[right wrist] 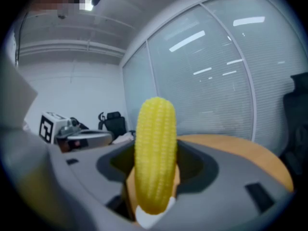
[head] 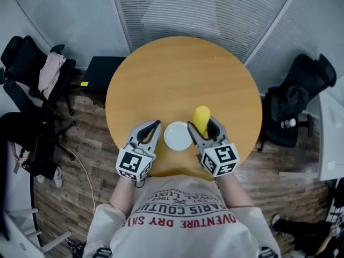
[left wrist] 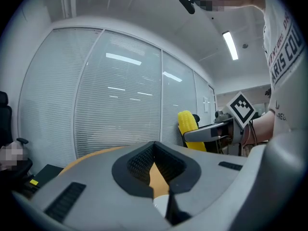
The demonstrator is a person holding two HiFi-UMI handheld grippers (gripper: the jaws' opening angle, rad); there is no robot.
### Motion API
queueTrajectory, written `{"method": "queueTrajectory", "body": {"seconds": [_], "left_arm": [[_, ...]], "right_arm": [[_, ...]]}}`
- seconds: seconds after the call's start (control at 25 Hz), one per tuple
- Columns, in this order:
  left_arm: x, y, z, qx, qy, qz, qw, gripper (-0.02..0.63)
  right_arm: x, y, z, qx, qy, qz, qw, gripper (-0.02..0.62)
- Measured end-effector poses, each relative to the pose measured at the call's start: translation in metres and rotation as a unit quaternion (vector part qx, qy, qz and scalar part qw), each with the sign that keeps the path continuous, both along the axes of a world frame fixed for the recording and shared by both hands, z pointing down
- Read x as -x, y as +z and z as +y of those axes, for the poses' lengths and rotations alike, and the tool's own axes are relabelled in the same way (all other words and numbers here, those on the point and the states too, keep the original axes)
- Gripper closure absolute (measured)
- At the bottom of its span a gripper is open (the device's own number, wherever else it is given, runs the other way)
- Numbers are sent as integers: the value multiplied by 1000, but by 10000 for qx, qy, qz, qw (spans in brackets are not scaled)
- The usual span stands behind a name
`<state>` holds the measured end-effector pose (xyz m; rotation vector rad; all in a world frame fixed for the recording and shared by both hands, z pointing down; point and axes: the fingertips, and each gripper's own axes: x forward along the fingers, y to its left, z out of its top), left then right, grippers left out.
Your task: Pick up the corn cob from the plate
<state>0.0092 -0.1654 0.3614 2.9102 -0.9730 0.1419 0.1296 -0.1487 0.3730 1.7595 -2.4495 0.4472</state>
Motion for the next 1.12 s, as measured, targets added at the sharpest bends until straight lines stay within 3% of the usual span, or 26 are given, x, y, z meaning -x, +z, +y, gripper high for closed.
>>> {"method": "queueTrajectory", "body": {"seconds": [0.44,1.12], "left_arm": [[-8,-12,3,-145,32,-52,9999,574],[7,-12,-2,1,-377,-110,9992,574]], "right_arm": [[0,-4,8,-182,17,266,9995,324],[8,-10,8,-271,-75,359,9990,324]]}}
